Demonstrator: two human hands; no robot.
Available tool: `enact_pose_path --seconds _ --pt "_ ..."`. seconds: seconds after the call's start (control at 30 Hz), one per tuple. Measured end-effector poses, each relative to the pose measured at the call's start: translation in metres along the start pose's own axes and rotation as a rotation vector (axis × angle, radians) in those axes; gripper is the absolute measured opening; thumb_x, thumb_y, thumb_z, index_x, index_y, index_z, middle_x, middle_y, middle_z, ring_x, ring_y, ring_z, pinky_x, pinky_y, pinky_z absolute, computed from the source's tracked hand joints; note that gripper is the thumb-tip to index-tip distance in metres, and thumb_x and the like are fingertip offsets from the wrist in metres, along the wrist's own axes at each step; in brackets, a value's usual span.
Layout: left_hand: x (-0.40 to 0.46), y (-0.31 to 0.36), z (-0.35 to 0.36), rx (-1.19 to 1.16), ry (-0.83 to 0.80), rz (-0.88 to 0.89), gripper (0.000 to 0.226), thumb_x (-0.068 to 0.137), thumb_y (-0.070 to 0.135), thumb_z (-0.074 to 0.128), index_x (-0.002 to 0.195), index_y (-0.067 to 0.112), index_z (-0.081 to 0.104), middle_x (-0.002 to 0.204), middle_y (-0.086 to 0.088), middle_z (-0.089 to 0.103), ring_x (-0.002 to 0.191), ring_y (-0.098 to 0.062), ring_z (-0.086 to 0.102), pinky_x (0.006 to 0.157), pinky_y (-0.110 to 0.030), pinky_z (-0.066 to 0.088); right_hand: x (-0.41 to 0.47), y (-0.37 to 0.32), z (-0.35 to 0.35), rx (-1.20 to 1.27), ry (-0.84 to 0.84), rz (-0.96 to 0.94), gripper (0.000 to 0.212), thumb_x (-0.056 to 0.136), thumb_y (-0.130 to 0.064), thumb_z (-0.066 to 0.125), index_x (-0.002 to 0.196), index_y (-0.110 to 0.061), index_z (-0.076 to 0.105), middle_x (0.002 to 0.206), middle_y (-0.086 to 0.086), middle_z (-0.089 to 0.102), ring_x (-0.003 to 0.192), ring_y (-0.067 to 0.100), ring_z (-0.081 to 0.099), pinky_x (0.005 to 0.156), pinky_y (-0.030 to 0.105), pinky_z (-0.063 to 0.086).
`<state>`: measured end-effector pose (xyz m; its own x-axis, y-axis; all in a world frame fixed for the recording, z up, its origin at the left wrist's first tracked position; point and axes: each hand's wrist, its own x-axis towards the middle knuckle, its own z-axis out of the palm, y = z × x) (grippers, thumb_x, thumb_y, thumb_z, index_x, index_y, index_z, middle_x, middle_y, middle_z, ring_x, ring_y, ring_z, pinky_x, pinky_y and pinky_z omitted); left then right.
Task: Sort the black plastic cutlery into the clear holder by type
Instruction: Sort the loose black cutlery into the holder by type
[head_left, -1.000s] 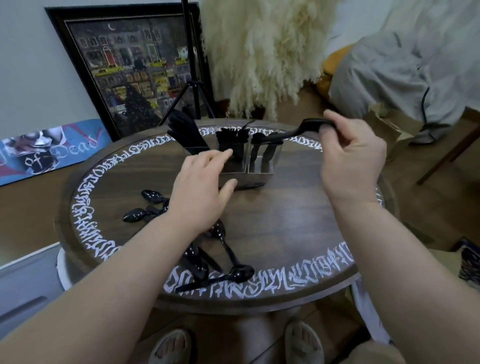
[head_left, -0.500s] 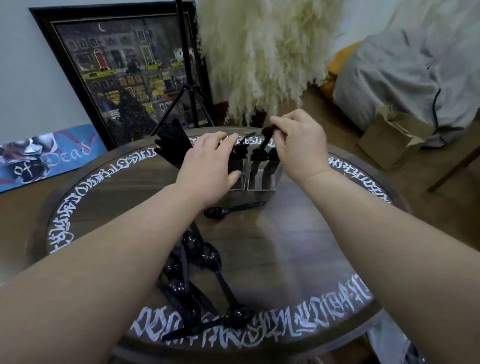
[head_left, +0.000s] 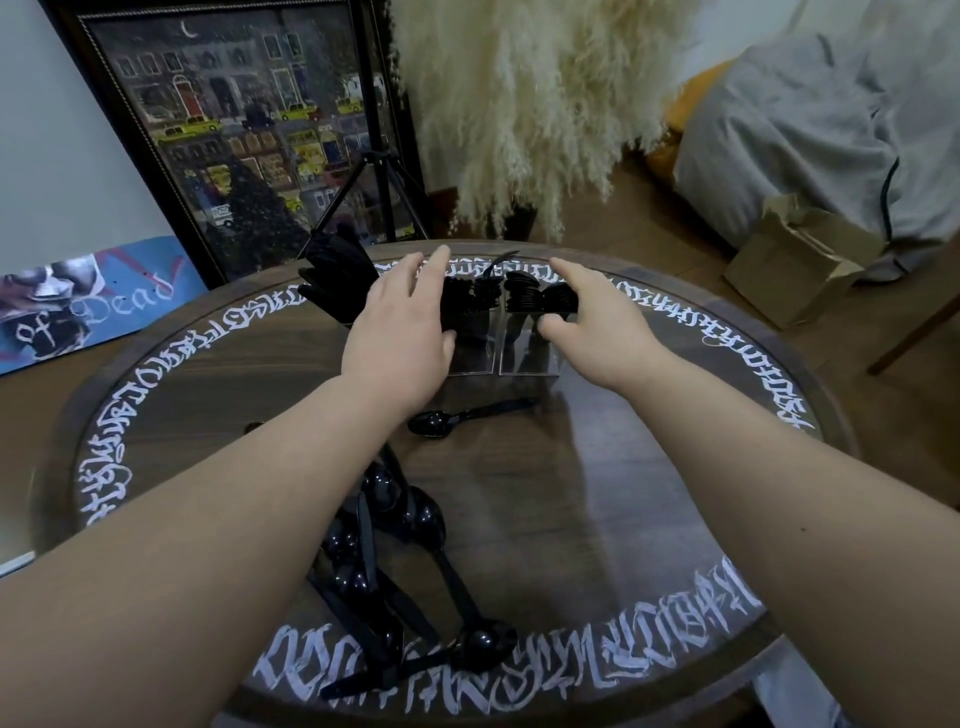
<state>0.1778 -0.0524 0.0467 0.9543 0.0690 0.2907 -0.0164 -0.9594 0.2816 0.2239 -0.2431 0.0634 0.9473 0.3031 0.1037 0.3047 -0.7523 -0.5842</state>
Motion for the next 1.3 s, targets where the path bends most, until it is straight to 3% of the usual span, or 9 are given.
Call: enact_pose_path --seconds 0.13,0.3,0.5,0.7,0.83,0.93,1.0,1.23,1.3 --pt "0.002 -0.001 0.001 0.036 -0.019 0.029 0.075 0.092 0.024 0.059 0.152 0.019 0.014 0.148 -0.006 0.036 0.13 -0.027 0.042 0.099 -0.037 0.039 0.006 -0.001 0.006 0.001 0.023 -0.019 0.056 0.092 -0.02 0.055 0.145 -0.018 0.038 0.147 0.002 0.042 0.136 0.018 0.036 0.107 0.025 0.028" --pt "-0.001 -0.005 -0.001 0.025 -0.006 0.043 0.072 0.092 0.021 0.058 0.151 0.018 0.018 0.144 -0.007 0.041 0.127 -0.028 0.044 0.097 -0.038 0.04 0.009 0.0 0.008 0.021 0.013 -0.024 0.055 0.09 -0.022 0.059 0.142 -0.022 0.043 0.142 -0.002 0.05 0.131 0.018 0.044 0.103 0.027 0.034" --pt "-0.002 -0.006 -0.001 0.025 0.004 0.051 0.072 0.091 0.021 0.059 0.15 0.018 0.019 0.142 -0.007 0.041 0.125 -0.028 0.045 0.096 -0.04 0.041 0.013 -0.007 0.003 -0.079 -0.113 -0.028 0.07 0.087 -0.035 0.061 0.147 -0.04 0.025 0.136 0.009 0.04 0.115 0.029 0.049 0.089 0.031 0.039" --pt "-0.001 -0.006 0.003 0.05 0.004 0.065 0.072 0.09 0.021 0.059 0.15 0.017 0.02 0.141 -0.009 0.042 0.12 -0.03 0.048 0.094 -0.041 0.041 0.018 -0.009 0.004 -0.09 -0.101 -0.038 0.042 0.09 -0.031 0.059 0.13 -0.029 0.046 0.124 0.006 0.045 0.107 0.025 0.053 0.09 0.031 0.041" --pt "-0.001 -0.008 0.004 0.062 0.004 0.074 0.073 0.09 0.022 0.06 0.15 0.016 0.02 0.14 -0.01 0.043 0.119 -0.03 0.049 0.095 -0.042 0.043 0.017 -0.007 0.007 -0.1 -0.077 -0.058 0.053 0.088 -0.036 0.061 0.136 -0.026 0.041 0.132 0.004 0.046 0.117 0.024 0.048 0.091 0.03 0.036" --pt "-0.002 -0.008 0.004 0.065 0.009 0.079 0.074 0.089 0.023 0.061 0.15 0.015 0.02 0.139 -0.01 0.043 0.12 -0.03 0.048 0.096 -0.043 0.043 0.018 -0.007 0.01 -0.214 -0.051 -0.068 0.065 0.087 -0.043 0.058 0.145 -0.029 0.032 0.144 0.002 0.04 0.134 0.03 0.03 0.108 0.043 0.031" --pt "-0.002 -0.008 0.005 0.063 0.007 0.083 0.074 0.089 0.023 0.061 0.15 0.014 0.02 0.14 -0.01 0.043 0.12 -0.03 0.048 0.096 -0.043 0.043 0.022 -0.007 0.013 -0.22 -0.04 -0.075 0.067 0.085 -0.044 0.059 0.145 -0.03 0.033 0.146 -0.003 0.039 0.139 0.029 0.022 0.11 0.05 0.029" --pt "-0.004 -0.01 0.005 0.06 0.008 0.102 0.075 0.088 0.022 0.061 0.151 0.014 0.02 0.14 -0.01 0.042 0.121 -0.031 0.046 0.098 -0.043 0.041 0.027 -0.009 0.014 -0.197 -0.03 -0.131 0.077 0.068 -0.058 0.054 0.139 -0.034 0.039 0.141 -0.008 0.046 0.137 0.026 0.029 0.109 0.052 0.03" --pt "-0.007 -0.01 0.003 0.042 0.032 0.11 0.075 0.087 0.021 0.063 0.15 0.014 0.022 0.142 -0.01 0.04 0.127 -0.031 0.041 0.104 -0.044 0.038 0.018 -0.007 0.009 -0.191 -0.014 -0.139 0.078 0.072 -0.054 0.063 0.142 -0.03 0.036 0.145 -0.004 0.042 0.138 0.025 0.028 0.11 0.049 0.03"
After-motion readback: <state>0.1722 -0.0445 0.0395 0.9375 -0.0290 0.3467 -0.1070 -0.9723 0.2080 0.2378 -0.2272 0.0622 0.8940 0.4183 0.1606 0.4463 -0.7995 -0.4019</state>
